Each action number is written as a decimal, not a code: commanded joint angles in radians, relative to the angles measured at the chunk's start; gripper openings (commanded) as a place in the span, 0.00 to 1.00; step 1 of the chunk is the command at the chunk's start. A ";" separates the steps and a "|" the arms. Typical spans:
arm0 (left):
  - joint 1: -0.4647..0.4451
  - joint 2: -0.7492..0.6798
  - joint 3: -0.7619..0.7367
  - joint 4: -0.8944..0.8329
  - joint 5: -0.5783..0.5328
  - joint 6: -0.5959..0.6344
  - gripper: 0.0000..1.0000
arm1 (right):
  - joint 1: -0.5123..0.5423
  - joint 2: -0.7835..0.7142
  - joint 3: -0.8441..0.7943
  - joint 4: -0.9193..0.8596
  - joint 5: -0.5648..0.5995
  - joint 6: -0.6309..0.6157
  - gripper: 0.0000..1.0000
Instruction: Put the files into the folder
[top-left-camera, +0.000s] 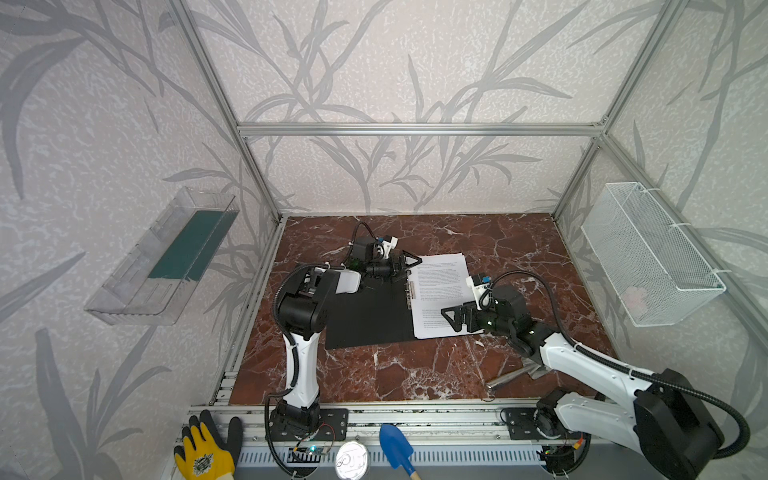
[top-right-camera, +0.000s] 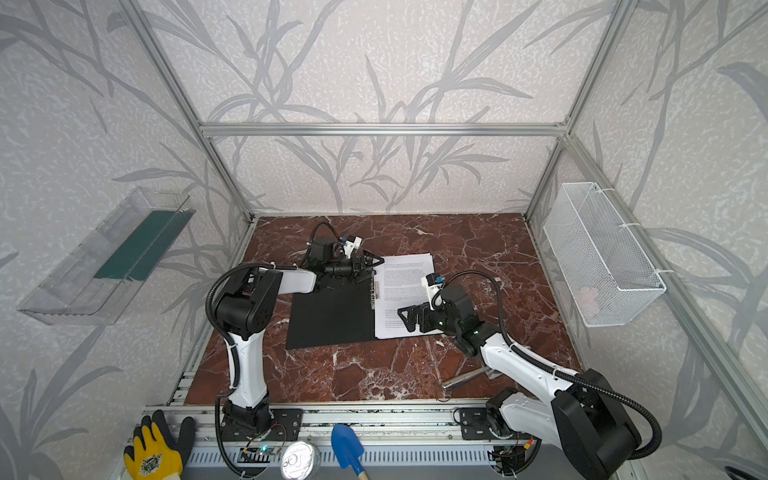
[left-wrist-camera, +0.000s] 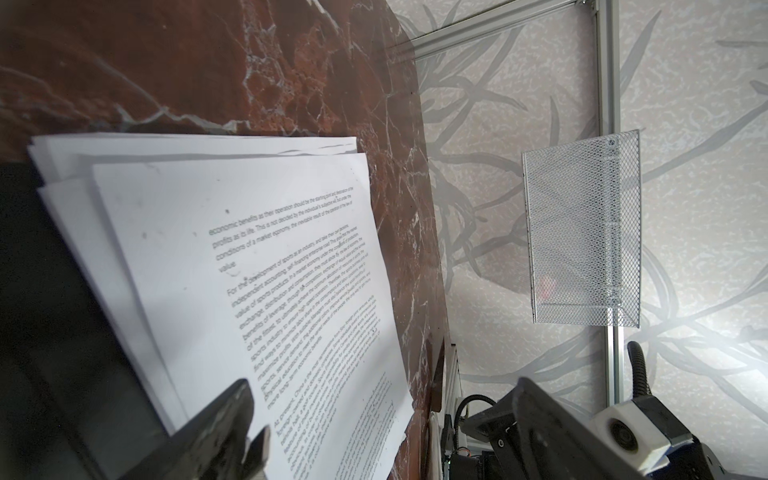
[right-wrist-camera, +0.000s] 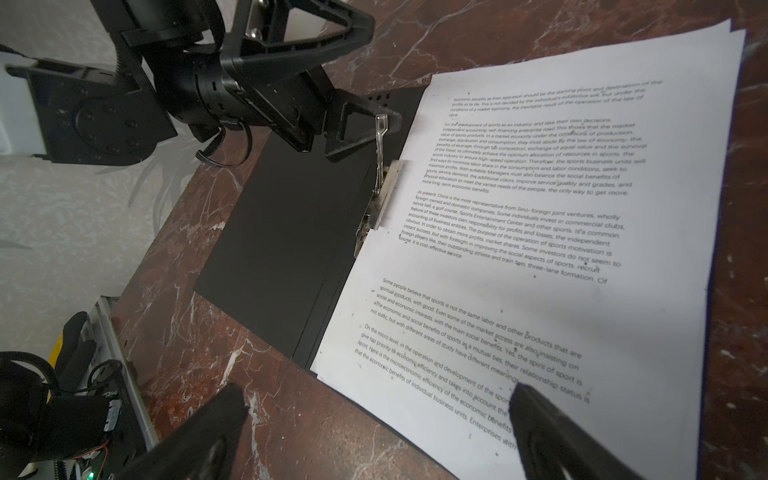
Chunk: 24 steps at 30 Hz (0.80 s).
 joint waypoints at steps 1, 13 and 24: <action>-0.021 -0.072 -0.029 0.044 0.030 -0.013 0.98 | 0.004 -0.006 0.006 -0.007 0.010 -0.013 0.99; -0.077 -0.191 -0.170 0.041 -0.012 0.021 0.98 | 0.005 -0.017 0.005 -0.021 0.125 0.036 0.99; -0.086 -0.488 -0.196 -0.028 -0.148 0.032 0.99 | -0.012 -0.078 -0.036 -0.070 0.260 0.194 0.99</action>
